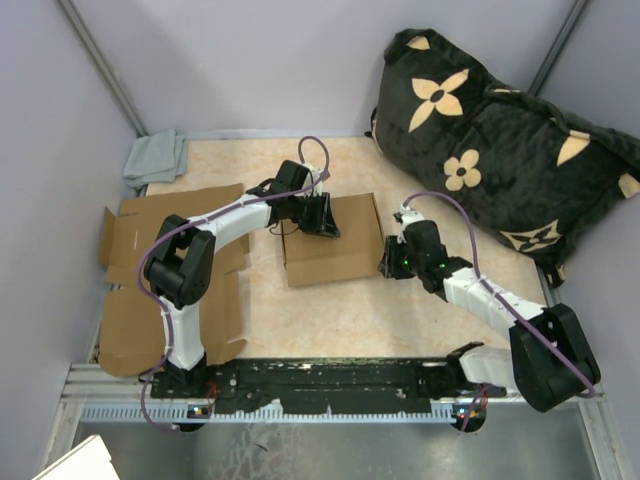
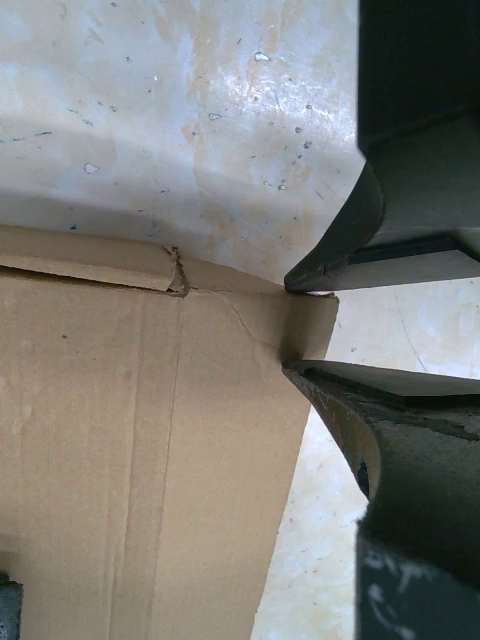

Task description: Fold the paper box

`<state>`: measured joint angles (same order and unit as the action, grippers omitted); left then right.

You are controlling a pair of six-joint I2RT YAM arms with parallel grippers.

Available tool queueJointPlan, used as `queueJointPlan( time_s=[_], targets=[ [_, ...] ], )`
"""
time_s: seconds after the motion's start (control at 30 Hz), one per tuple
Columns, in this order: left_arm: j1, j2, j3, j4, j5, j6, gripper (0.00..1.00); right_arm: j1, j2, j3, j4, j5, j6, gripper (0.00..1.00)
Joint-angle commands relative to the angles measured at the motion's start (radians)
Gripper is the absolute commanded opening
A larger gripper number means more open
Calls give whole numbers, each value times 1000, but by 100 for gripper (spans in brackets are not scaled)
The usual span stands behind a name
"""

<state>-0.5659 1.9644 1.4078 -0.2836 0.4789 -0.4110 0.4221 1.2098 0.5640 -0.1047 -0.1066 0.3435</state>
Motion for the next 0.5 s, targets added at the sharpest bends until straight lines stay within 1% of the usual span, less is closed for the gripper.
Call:
queueJointPlan(
  time_s=[0.0,0.17,0.37,0.4,0.47],
  targets=[
    [-17,31,-12,-40,2,15,34,-3,5,45,45,11,8,34],
    [-19,38,-13,-52,0,19,33,-3,58,13,114,51,15,35],
    [-23,47,-12,-55,2,23,32,-3,114,-35,240,78,45,36],
    [-24,50,-12,-55,3,22,33,-3,122,-41,259,91,53,37],
    [-26,54,-11,-55,1,21,32,-3,131,-33,252,105,54,44]
  ],
)
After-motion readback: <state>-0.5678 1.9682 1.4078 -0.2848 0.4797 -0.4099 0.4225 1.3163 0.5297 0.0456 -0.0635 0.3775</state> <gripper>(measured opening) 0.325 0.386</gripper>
